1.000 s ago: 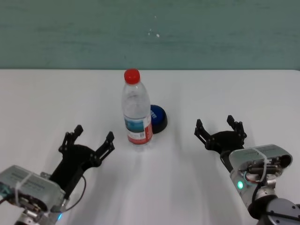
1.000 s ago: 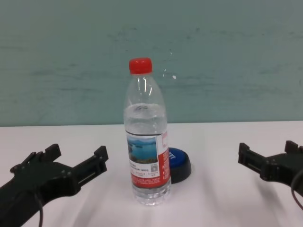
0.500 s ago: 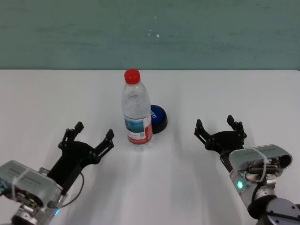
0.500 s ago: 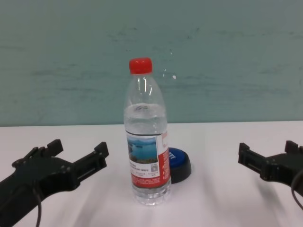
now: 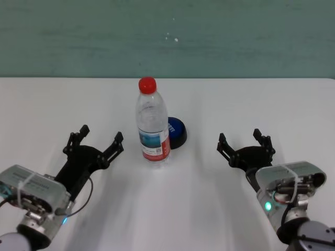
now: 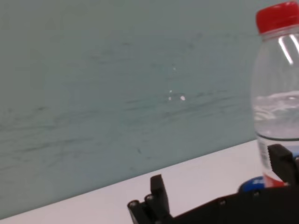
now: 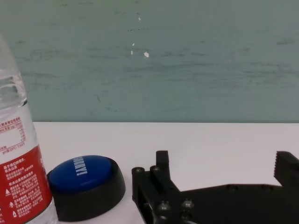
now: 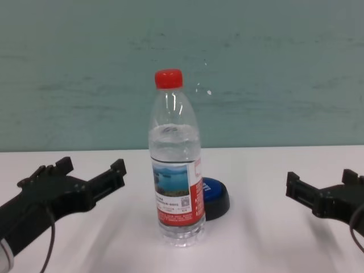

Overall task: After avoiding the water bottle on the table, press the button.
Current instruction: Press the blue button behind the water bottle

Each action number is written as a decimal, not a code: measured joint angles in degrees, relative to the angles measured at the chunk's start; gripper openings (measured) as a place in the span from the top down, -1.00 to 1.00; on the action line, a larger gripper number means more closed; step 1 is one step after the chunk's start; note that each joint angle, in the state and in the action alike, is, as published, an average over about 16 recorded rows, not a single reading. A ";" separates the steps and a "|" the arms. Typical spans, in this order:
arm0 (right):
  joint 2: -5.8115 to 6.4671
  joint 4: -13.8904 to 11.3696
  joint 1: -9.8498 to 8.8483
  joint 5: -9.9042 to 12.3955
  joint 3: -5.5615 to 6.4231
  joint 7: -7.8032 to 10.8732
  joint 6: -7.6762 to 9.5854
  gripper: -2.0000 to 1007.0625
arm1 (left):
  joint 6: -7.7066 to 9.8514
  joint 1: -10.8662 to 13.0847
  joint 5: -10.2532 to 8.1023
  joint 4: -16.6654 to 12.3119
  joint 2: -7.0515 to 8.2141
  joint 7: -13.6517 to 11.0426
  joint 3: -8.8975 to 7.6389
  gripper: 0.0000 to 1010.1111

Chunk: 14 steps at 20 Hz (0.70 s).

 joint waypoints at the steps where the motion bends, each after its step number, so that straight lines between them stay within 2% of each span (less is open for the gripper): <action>1: 0.00 0.00 0.00 0.00 0.00 0.00 0.00 -0.99 | 0.04 -0.43 0.14 0.41 -0.14 0.19 -0.02 -1.00; 14: 0.00 0.00 0.00 0.00 0.00 0.00 0.00 -0.99 | 0.39 -5.39 2.01 5.30 -2.02 1.85 0.04 -1.00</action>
